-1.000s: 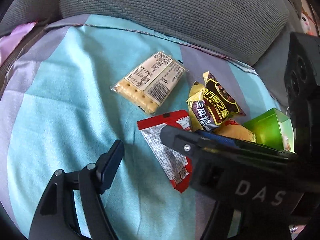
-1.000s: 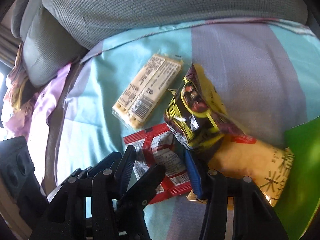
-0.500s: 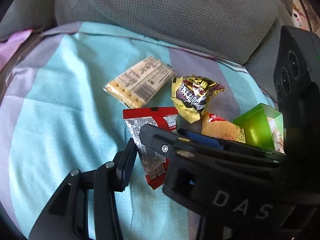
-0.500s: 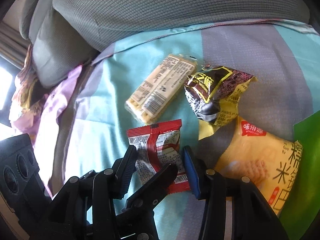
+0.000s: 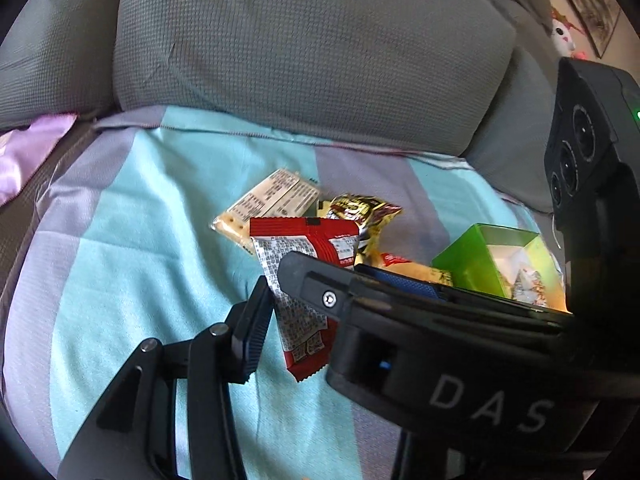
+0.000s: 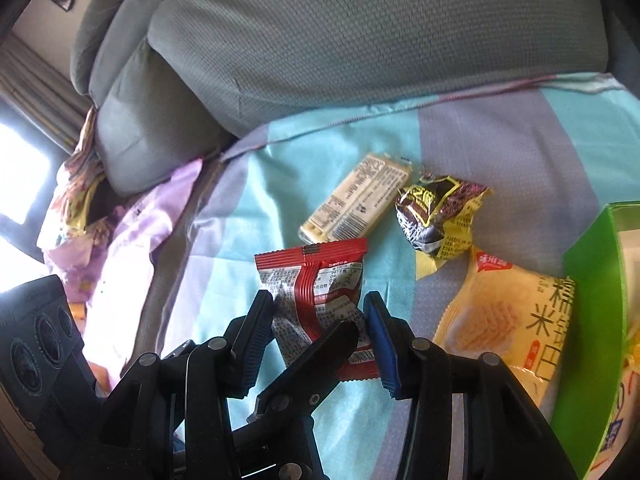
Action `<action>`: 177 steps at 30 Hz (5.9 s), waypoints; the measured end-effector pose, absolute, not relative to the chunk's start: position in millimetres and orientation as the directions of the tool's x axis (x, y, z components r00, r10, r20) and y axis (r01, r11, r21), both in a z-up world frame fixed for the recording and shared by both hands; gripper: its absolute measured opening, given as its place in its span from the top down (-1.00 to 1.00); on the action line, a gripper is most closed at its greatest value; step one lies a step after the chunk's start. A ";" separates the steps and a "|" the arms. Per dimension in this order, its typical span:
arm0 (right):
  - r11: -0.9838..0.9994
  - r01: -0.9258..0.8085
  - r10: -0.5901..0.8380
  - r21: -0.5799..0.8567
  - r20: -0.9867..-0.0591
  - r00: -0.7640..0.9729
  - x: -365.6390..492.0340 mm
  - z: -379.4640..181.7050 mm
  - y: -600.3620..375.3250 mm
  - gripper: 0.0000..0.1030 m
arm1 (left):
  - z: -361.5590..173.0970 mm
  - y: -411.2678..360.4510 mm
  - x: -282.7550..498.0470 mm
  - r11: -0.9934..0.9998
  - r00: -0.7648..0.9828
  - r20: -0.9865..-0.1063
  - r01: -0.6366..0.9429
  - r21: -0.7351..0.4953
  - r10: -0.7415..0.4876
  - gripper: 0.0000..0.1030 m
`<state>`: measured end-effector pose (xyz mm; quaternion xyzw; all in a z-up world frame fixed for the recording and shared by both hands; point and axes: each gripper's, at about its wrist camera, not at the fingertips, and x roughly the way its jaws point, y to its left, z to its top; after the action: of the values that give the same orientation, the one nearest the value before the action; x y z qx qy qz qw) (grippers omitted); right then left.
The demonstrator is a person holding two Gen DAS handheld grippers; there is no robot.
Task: Organize snacks
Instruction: 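Carry the red-and-white packet with the right gripper into the green box, then open the right gripper to release the red-and-white packet in the box, then move the right tool back to the pile toward the yellow rice-cracker bag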
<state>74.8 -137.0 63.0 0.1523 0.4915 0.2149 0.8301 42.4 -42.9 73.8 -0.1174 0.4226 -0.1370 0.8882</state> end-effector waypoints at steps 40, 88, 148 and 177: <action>0.888 -0.109 0.397 0.447 -0.623 0.674 -5.7 125.0 -218.3 0.03 | 130.7 -125.7 -6.5 0.879 0.662 -0.586 0.420 -0.227 -0.468 0.14; 0.784 0.131 0.411 0.606 -0.666 0.622 17.1 68.2 -354.2 0.03 | 87.3 -259.7 36.6 0.843 0.453 -0.777 0.507 -0.179 -0.438 0.13; 0.804 0.272 0.292 0.529 -0.749 0.594 21.5 54.8 -368.3 -0.07 | 70.8 -270.9 46.0 0.849 0.381 -0.827 0.489 -0.199 -0.414 -0.23; 0.861 0.229 0.160 0.455 -0.668 0.726 -9.8 104.1 -360.6 -0.62 | 110.7 -232.3 32.2 0.832 0.449 -0.739 0.482 -0.273 -0.502 -0.65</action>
<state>-9.8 -360.6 104.1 0.2633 0.3694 -0.0195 0.8910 32.2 -232.3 110.7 -0.0113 0.4380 -0.2892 0.8511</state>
